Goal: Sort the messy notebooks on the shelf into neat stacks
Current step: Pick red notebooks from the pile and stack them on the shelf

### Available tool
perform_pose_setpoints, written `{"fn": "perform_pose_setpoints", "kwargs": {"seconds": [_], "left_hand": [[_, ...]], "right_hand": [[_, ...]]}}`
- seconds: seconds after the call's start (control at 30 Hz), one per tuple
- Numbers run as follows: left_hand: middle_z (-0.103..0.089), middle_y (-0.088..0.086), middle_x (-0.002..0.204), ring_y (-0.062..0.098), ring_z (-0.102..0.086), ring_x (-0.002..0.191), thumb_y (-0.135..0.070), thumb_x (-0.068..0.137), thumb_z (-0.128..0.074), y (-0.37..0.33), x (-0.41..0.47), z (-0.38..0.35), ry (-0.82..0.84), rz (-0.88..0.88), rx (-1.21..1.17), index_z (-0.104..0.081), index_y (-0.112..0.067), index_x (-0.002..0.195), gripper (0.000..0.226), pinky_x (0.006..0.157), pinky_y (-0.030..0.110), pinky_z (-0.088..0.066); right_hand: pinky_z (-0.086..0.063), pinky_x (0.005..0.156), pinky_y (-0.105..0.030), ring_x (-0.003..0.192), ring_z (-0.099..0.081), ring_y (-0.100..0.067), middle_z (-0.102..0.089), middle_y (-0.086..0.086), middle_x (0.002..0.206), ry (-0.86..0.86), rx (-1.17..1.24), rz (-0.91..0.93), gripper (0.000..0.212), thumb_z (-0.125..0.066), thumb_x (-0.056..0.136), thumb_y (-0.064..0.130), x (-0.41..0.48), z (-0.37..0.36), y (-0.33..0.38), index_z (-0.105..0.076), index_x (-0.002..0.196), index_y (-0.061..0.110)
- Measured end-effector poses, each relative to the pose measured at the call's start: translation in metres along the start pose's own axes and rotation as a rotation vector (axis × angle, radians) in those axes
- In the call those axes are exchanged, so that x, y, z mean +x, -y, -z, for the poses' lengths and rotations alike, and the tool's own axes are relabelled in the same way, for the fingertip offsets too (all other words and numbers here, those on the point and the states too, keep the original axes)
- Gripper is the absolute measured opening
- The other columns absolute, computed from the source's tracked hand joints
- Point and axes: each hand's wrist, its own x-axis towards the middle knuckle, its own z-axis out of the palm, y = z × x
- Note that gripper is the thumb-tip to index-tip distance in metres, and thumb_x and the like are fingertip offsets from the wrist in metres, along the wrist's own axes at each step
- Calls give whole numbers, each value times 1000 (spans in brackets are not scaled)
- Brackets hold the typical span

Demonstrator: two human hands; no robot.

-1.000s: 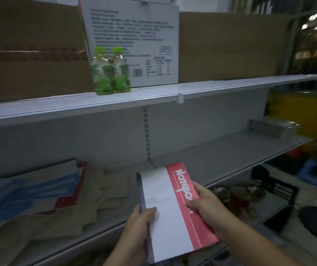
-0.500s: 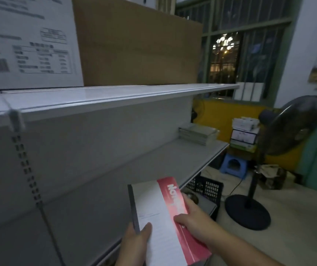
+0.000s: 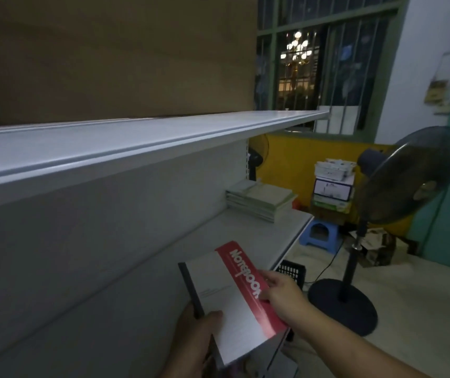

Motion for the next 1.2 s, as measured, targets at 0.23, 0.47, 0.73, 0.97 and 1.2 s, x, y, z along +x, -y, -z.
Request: {"fn": "perform_pose_setpoints", "kwargs": {"seconds": [0.23, 0.47, 0.73, 0.97, 1.2], "left_hand": [[-55, -10, 127, 8, -54, 108, -2, 52, -82, -35, 83, -62, 30, -97, 406, -31, -26, 144, 108, 77, 19, -51], [-40, 2, 141, 24, -38, 131, -40, 66, -75, -37, 169, -103, -141, -64, 1036, -10, -32, 150, 107, 108, 31, -37], [-38, -10, 146, 19, -38, 127, -68, 74, -55, -13, 195, -101, -482, -261, 1243, -29, -29, 146, 86, 107, 29, -32], [-56, -13, 115, 10, -45, 112, -61, 66, -63, -24, 187, -110, -554, -341, 1175, -41, -44, 132, 72, 89, 21, -37], [-61, -16, 105, 13, -51, 101, -60, 66, -52, -22, 189, -110, -518, -354, 1203, -47, -40, 128, 65, 82, 27, -46]], "right_hand": [[-58, 68, -30, 76, -69, -21, -72, -4, 89, 55, -102, 34, 39, -53, 81, -6, 149, 54, 7, -69, 112, 12], [-52, 61, -18, 68, -62, -8, -72, -4, 97, 108, -552, 292, 28, -48, 91, 11, 259, 78, 12, -71, 107, 16], [-52, 79, -28, 93, -65, -23, -66, -10, 110, 138, -758, 483, 32, -46, 92, 19, 302, 58, 7, -64, 116, 9], [-44, 70, -21, 83, -60, -19, -65, -8, 101, 141, -669, 543, 23, -53, 88, 17, 313, 60, -3, -67, 105, 11], [-43, 82, -18, 88, -57, -13, -64, -4, 115, 207, -576, 501, 28, -62, 85, 12, 318, 63, -5, -68, 113, 11]]}}
